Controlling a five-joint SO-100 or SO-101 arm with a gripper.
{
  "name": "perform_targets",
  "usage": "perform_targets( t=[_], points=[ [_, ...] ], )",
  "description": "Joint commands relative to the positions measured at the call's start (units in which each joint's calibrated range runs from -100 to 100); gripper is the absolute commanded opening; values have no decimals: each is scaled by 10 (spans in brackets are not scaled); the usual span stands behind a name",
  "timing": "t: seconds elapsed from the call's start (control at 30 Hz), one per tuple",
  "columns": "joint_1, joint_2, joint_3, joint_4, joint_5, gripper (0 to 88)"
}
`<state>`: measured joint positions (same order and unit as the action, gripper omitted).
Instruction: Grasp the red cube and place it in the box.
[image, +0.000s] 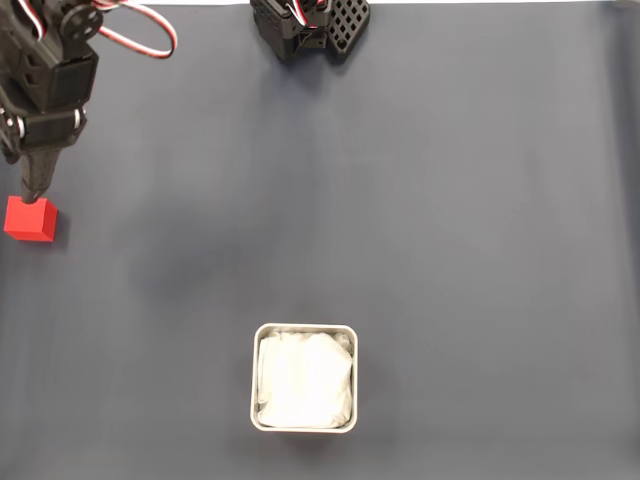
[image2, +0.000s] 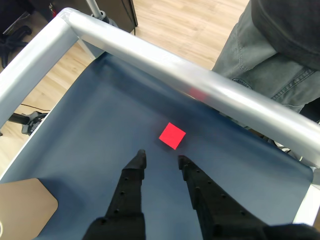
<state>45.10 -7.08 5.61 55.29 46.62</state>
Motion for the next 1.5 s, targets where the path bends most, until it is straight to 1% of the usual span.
perform_targets(
  t=[0.0,0.77,1.47],
  points=[
    [8,4,-26,-18,5,156],
    [28,96,-10,-99,12,244],
    [45,119,96,-201,33,264]
  ],
)
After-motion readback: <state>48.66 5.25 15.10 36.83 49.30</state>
